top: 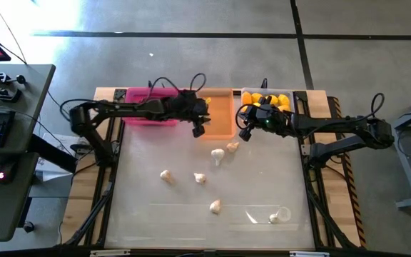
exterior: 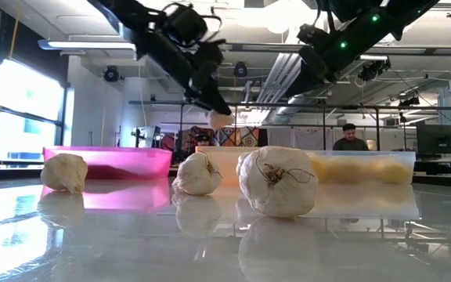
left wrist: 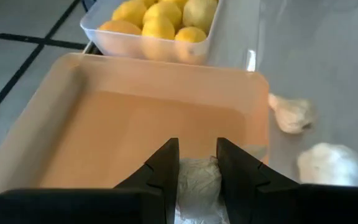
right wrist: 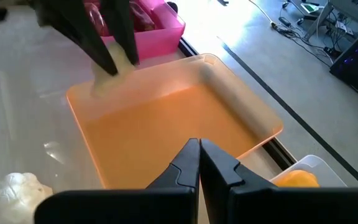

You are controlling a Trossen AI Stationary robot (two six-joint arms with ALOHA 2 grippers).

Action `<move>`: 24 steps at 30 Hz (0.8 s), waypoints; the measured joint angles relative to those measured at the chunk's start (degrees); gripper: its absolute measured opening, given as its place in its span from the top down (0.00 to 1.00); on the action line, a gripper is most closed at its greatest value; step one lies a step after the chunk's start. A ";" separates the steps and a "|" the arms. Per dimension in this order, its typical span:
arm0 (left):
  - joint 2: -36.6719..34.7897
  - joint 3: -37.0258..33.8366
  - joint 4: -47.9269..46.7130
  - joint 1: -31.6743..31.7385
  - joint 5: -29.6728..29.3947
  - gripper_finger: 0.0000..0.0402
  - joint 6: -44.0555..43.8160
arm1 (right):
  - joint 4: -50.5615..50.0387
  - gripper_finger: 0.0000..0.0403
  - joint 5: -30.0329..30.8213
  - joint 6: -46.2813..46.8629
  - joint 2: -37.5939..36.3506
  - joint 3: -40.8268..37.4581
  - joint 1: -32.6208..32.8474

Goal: Sort produce into baskets
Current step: Put the white garlic into the orange bin

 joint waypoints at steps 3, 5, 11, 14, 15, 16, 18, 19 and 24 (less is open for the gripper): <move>3.44 3.49 -3.12 0.07 0.04 0.81 1.49 | -0.17 1.00 0.00 -0.02 0.00 0.00 0.01; 5.40 5.39 -4.72 0.07 0.04 0.81 2.22 | -0.29 1.00 0.00 -0.02 0.02 0.00 0.02; 8.23 6.79 -6.99 0.31 0.09 0.81 3.17 | -0.34 1.00 0.00 -0.07 0.02 0.00 0.02; 8.54 6.79 -7.52 0.79 0.19 0.81 3.17 | -0.34 1.00 0.02 -0.07 0.02 0.00 0.00; 8.54 6.79 -7.69 0.84 0.17 0.81 3.17 | -0.34 1.00 0.02 -0.07 0.02 0.00 0.01; 8.54 6.79 -7.68 0.93 0.18 0.81 3.22 | -0.34 1.00 0.02 -0.05 0.02 0.00 0.02; 8.54 6.79 -7.78 1.17 0.17 0.81 3.70 | -0.32 1.00 0.02 -0.07 0.02 0.00 0.01; 8.54 6.79 -7.88 1.22 0.17 0.81 3.80 | -0.32 1.00 0.02 -0.07 0.02 0.00 0.00; 9.14 6.81 -7.97 1.86 2.34 0.81 4.27 | -0.32 1.00 0.02 -0.06 0.02 0.00 0.00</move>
